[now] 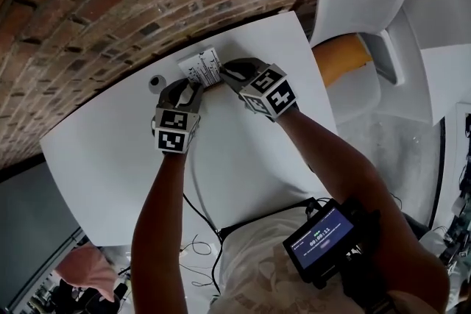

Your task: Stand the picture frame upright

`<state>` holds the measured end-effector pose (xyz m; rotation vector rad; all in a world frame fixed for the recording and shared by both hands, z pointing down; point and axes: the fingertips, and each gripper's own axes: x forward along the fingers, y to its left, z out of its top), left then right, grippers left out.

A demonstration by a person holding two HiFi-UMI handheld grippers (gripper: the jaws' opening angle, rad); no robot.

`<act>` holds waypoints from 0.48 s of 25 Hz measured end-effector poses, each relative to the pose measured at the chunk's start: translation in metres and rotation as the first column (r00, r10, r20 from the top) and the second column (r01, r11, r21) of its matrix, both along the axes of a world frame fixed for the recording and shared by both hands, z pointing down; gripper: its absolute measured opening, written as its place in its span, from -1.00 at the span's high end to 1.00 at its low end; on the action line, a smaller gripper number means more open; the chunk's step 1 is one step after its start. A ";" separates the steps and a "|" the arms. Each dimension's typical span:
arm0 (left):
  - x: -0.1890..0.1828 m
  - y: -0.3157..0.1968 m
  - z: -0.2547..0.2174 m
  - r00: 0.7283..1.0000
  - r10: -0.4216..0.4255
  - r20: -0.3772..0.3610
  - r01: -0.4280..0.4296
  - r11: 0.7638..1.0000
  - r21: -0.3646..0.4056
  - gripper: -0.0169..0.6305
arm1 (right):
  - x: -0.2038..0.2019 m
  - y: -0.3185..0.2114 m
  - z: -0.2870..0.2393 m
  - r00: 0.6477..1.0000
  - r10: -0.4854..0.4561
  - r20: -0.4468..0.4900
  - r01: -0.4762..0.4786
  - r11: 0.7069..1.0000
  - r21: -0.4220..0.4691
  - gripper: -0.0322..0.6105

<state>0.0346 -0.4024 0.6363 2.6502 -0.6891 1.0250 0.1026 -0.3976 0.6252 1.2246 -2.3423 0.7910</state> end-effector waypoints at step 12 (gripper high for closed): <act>0.000 -0.042 0.005 0.996 0.023 0.090 -0.037 0.987 0.159 0.53 | -0.003 -0.037 0.005 0.999 0.001 -0.052 0.003 0.997 0.077 0.63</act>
